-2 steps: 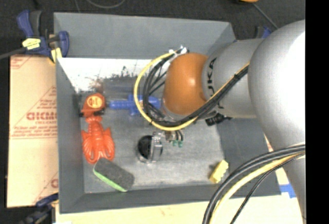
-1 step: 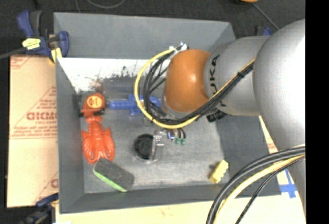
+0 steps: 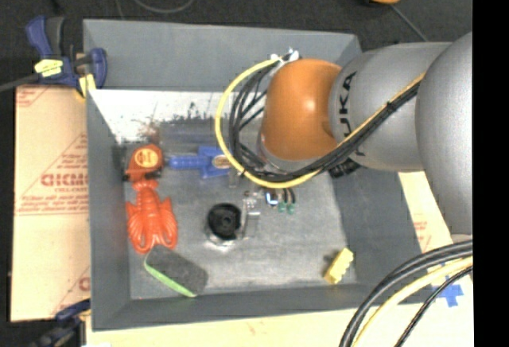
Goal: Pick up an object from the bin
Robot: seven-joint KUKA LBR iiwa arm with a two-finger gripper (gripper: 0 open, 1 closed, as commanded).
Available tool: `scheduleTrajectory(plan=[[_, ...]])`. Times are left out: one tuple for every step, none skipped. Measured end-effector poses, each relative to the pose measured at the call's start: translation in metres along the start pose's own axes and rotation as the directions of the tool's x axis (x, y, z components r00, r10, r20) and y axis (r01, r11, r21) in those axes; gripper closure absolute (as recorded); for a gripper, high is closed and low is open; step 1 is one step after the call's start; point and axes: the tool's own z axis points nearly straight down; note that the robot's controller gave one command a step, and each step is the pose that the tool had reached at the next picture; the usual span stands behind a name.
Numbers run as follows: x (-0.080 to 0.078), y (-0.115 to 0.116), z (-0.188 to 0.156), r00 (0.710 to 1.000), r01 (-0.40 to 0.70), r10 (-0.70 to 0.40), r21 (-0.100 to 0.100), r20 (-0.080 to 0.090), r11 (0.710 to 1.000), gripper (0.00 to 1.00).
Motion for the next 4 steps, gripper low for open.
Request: scheduleTrajectory(plan=[[0.019,0.000,0.072,0.981,-0.195,0.195,0.001,-0.004,0.981,0.00],[0.007,-0.001,0.071,1.000,-0.029,0.029,0.001,-0.002,1.000,1.00],[0.007,-0.001,0.071,1.000,-0.029,0.029,0.001,-0.002,1.000,1.00],[0.008,-0.001,0.066,1.000,-0.030,0.030,0.002,-0.007,1.000,1.00]])
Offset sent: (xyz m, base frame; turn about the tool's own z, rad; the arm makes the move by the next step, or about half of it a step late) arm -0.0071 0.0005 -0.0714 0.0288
